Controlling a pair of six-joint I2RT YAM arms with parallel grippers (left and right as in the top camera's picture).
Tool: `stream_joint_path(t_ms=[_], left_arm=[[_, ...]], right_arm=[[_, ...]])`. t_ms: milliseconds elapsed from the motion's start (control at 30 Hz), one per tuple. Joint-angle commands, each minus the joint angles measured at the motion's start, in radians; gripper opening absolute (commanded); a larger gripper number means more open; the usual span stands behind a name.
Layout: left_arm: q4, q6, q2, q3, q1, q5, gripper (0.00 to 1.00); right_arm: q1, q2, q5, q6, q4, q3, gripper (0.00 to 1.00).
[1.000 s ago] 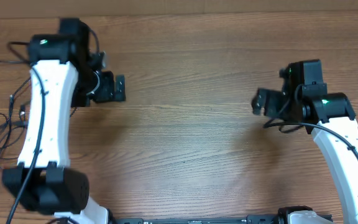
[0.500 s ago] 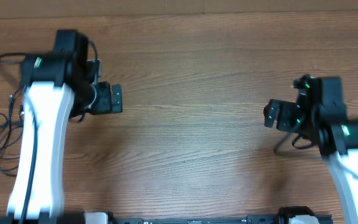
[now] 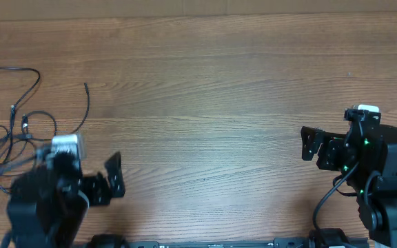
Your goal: Untangle cables
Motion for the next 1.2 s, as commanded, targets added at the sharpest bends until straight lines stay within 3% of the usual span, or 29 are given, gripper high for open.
stream_joint_path(t_ms=[0,367,1167], left_arm=[[-0.038,-0.01,-0.049,-0.014,-0.006,-0.011,1.0],[-0.197,-0.01,-0.062,-0.014,-0.006,-0.012,0.99],[-0.198,-0.01,-0.062,-0.014,-0.006,-0.012,1.0]], right_arm=[[-0.007,0.006,-0.002,-0.004,0.004,-0.006,1.0],[-0.007,0.044,-0.002,-0.004,0.005,-0.006,1.0],[-0.007,0.248,-0.002,-0.004,0.005,-0.009,1.0]])
